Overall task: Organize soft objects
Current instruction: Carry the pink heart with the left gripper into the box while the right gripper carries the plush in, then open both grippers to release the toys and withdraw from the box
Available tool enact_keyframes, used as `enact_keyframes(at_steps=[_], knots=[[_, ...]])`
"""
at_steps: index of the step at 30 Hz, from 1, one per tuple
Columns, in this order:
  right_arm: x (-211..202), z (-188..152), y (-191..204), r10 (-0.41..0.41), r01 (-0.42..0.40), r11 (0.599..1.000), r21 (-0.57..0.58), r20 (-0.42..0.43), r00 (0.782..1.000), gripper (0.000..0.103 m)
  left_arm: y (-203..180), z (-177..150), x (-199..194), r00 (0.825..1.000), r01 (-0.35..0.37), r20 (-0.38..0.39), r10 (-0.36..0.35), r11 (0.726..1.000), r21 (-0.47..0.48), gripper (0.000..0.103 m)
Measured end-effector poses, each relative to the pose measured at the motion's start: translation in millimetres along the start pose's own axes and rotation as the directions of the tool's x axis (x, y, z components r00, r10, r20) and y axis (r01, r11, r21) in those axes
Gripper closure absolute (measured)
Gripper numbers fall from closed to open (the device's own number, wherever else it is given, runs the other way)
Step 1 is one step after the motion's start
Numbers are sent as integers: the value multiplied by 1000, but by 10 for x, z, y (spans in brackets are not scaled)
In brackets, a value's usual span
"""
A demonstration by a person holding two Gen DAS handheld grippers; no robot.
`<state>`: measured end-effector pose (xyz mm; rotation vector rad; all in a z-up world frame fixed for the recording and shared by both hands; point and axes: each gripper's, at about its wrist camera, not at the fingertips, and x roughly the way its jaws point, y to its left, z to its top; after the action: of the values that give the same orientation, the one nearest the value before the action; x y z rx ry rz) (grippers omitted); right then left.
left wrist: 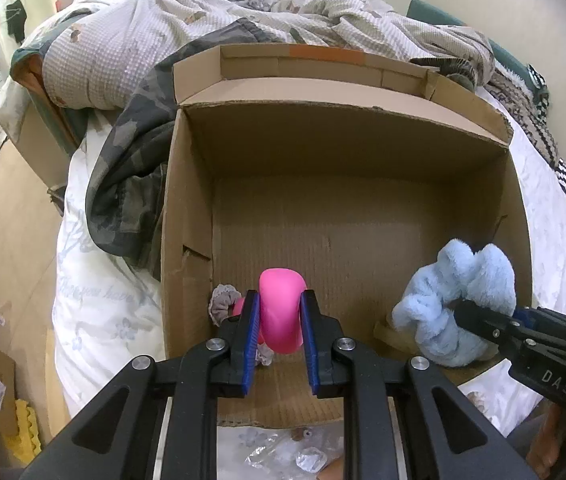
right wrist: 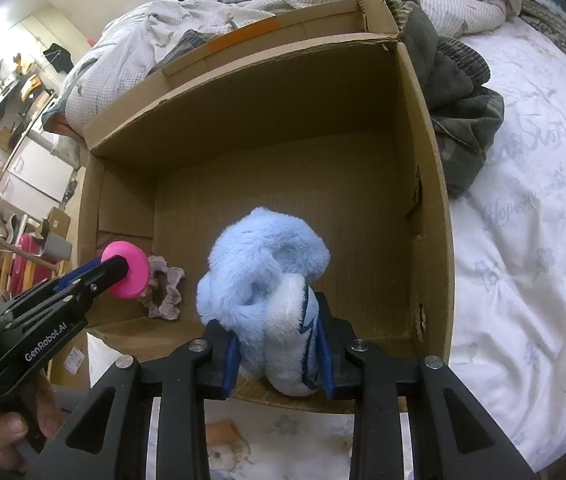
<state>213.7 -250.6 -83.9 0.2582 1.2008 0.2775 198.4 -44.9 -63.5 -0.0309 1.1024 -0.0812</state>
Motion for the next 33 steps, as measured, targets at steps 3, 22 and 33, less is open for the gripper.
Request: enact_keyframes(at_steps=[3, 22, 33], knots=[[-4, -2, -9, -9, 9, 1000, 2, 6, 1000, 70, 13, -3, 11, 1000, 6, -11, -6, 1000, -11, 85], [-178, 28, -64, 6, -9, 1000, 30, 109, 994, 19, 92, 37, -127, 999, -14, 41, 17, 998, -60, 44], [-167, 41, -49, -8, 5, 1000, 29, 97, 995, 3, 55, 32, -109, 999, -30, 29, 32, 998, -55, 44]])
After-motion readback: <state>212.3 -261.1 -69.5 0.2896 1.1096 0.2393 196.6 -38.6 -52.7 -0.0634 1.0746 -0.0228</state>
